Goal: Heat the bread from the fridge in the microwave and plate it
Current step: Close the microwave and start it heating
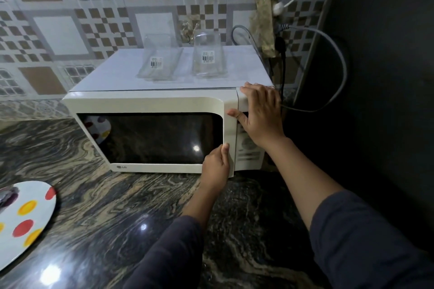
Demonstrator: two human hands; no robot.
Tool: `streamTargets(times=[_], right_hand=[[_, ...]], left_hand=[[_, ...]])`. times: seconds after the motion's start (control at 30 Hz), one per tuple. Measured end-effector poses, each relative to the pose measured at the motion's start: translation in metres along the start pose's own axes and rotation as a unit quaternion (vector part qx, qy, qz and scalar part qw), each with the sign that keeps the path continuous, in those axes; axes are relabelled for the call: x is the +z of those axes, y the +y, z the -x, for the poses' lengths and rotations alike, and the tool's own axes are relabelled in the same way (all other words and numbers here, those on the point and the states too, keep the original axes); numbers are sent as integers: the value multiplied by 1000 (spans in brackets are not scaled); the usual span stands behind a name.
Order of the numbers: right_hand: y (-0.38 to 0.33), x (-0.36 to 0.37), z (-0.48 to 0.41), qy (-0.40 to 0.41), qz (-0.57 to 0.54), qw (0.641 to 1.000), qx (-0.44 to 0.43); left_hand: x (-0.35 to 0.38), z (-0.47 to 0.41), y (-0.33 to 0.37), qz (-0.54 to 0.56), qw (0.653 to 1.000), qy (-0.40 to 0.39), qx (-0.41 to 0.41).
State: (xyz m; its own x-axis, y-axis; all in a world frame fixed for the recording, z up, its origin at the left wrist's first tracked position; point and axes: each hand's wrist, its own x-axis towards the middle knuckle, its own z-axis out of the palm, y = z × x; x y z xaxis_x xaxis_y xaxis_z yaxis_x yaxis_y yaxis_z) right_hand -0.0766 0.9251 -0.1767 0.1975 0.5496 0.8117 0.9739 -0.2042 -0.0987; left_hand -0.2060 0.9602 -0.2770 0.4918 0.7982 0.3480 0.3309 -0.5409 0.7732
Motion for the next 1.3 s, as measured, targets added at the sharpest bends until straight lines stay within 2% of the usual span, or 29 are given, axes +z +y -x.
streamTargets(times=[0.23,0.47,0.6,0.83,1.03,1.1,1.17,1.23,1.3], right_hand=[[-1,-2,-1,11,5,1000,-1],[-5,-9,-4,-27,5,1000,13],[-10,-9,-7,-56,3,997,48],[-8,-2,1,-19,13,999,29],[-2,-13,12,-46,-32,998,33],[3,-15,21,10,-107,991,85],[7,-13,34,64,-226,954,187],[13,-8,49,31,-305,913,270],[19,0,67,-59,-333,888,313]], left_hand=[[1,1,6,-26,1000,8,-8],[-1,3,9,-13,1000,5,-23],[0,-7,9,-5,999,-10,-36],[0,-7,4,11,999,-30,-30],[5,-7,-1,46,998,-21,-36],[7,-8,-3,45,998,-17,-31],[8,-8,-5,44,999,-10,-26],[9,-8,-7,49,998,-5,-26],[10,-7,-9,54,998,-1,-26]])
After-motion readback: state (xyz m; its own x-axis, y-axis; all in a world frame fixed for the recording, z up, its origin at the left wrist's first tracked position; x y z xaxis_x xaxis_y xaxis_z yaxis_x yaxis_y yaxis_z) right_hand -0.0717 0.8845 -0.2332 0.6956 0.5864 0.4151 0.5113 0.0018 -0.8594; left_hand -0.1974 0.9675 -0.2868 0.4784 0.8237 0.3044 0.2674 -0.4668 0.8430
